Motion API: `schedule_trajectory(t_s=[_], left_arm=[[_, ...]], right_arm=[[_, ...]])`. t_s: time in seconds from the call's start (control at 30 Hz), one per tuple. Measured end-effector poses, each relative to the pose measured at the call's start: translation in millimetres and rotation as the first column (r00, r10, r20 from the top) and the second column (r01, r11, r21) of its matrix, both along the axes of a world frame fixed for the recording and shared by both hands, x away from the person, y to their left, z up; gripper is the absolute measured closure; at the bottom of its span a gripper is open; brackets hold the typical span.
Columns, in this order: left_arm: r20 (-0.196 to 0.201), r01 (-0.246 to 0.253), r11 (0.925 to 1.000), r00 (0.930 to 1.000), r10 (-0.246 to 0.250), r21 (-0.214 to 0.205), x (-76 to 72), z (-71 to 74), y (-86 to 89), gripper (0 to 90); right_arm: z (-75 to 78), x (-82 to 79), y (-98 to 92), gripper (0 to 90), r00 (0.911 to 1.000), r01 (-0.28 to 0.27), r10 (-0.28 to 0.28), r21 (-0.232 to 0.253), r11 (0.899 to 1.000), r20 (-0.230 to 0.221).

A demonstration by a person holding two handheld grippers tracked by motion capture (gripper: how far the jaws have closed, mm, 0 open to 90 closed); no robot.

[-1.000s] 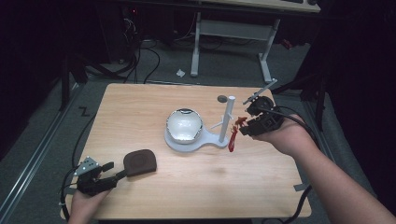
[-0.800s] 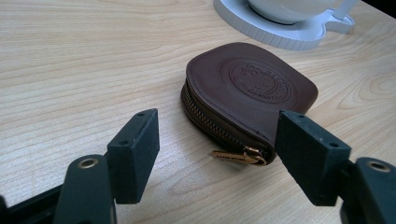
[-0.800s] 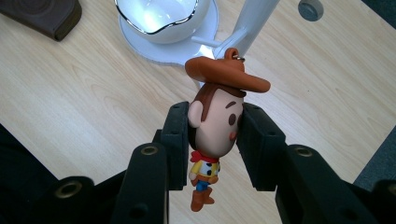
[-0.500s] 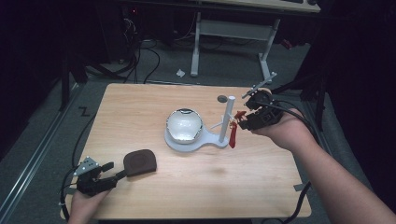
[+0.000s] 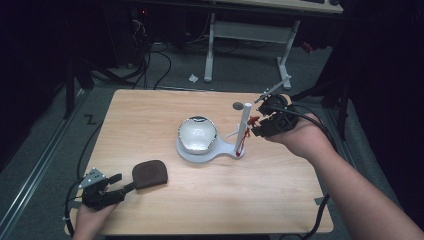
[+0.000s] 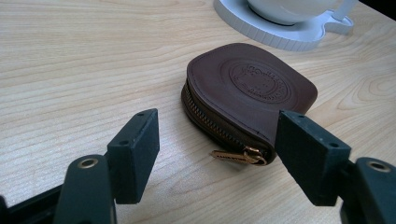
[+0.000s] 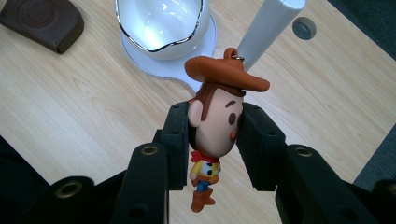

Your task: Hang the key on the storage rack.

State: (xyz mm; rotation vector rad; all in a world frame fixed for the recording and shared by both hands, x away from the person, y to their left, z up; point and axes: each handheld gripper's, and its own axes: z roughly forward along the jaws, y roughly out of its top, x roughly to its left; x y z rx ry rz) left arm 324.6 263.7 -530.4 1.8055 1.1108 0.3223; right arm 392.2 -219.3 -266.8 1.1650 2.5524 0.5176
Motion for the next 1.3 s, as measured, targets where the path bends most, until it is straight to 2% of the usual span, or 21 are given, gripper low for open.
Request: schedule_trajectory(t_s=[0.5,0.93,1.07,1.3], left_arm=[[-0.002,0.002,1.0000,1.0000,-0.002,0.001,0.1,-0.5,0.0,31.3],[-0.004,0.003,1.0000,1.0000,-0.003,0.001,0.3,-0.8,-0.4,31.3],[-0.006,0.004,1.0000,1.0000,-0.004,0.002,0.2,-0.9,-0.7,31.3],[-0.007,0.006,1.0000,1.0000,-0.006,0.002,0.2,-1.1,-1.0,31.3]], right_arm=[[-10.8,7.8,-6.8,65.4,0.9998,0.018,-0.018,0.005,1.000,-0.007],[-30.8,9.1,-21.5,65.4,0.9982,0.051,-0.050,0.028,0.998,-0.032],[-38.9,10.1,-24.9,65.4,0.9974,0.061,-0.060,0.037,0.997,-0.040],[-62.5,12.8,-29.1,65.2,0.9956,0.078,-0.074,0.062,0.995,-0.057]])
